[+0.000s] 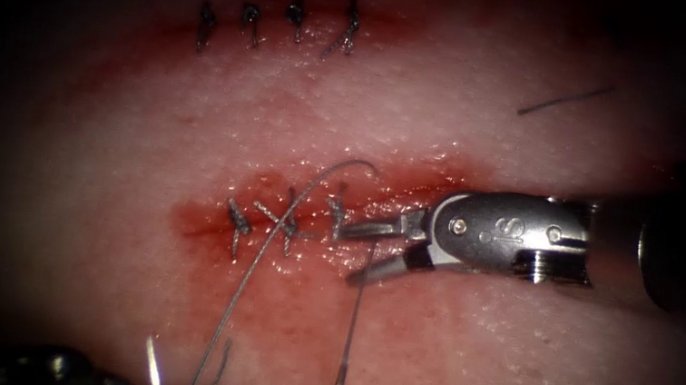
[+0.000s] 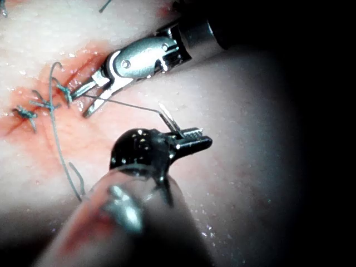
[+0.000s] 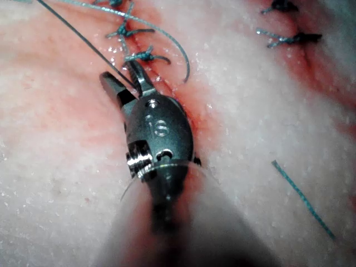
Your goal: Wound Closure
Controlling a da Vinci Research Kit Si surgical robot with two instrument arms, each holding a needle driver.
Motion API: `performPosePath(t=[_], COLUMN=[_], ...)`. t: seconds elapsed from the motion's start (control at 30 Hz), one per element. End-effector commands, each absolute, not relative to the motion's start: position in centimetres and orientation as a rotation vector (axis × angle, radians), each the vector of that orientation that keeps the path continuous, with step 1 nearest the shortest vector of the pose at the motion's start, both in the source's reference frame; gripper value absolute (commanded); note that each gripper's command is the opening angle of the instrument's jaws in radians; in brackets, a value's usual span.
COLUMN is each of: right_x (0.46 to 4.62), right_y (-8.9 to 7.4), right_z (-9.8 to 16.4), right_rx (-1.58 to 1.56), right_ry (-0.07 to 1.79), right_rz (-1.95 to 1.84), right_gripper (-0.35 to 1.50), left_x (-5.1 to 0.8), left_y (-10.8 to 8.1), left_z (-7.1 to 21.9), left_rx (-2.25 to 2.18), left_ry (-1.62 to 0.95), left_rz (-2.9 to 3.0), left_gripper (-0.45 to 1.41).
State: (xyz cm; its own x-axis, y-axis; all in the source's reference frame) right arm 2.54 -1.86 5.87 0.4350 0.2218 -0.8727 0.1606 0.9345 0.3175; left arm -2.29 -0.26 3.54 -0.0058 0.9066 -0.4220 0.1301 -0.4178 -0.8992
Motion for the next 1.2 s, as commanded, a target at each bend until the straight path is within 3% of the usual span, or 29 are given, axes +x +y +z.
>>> performPosePath(t=[0.03,0.3,0.33,0.4,0.87,1.2], right_x=[2.52,2.38,2.39,2.39,2.42,2.63], right_y=[-1.9,-1.8,-1.8,-1.9,-2.2,-2.4], right_z=[6.0,6.0,6.0,6.0,5.3,4.3], right_rx=[0.380,0.377,0.379,0.382,0.446,0.529], right_ry=[1.072,1.056,1.058,1.063,1.092,1.207], right_rz=[0.040,0.062,0.069,0.076,0.125,0.185], right_gripper=[0.02,0.02,-0.03,-0.35,-0.35,-0.35], left_x=[-2.31,-2.23,-2.24,-2.25,-2.06,-1.86], left_y=[-0.3,-0.4,-0.4,-0.4,-0.3,-0.2], left_z=[3.5,3.2,3.2,3.2,3.7,3.7], left_rx=[-1.613,-1.630,-1.635,-1.630,-1.581,-1.709], left_ry=[-1.058,-0.957,-0.948,-0.926,-0.586,-0.524], left_rz=[1.504,1.563,1.574,1.599,1.791,1.826], left_gripper=[-0.45,-0.45,-0.45,-0.45,-0.45,-0.45])
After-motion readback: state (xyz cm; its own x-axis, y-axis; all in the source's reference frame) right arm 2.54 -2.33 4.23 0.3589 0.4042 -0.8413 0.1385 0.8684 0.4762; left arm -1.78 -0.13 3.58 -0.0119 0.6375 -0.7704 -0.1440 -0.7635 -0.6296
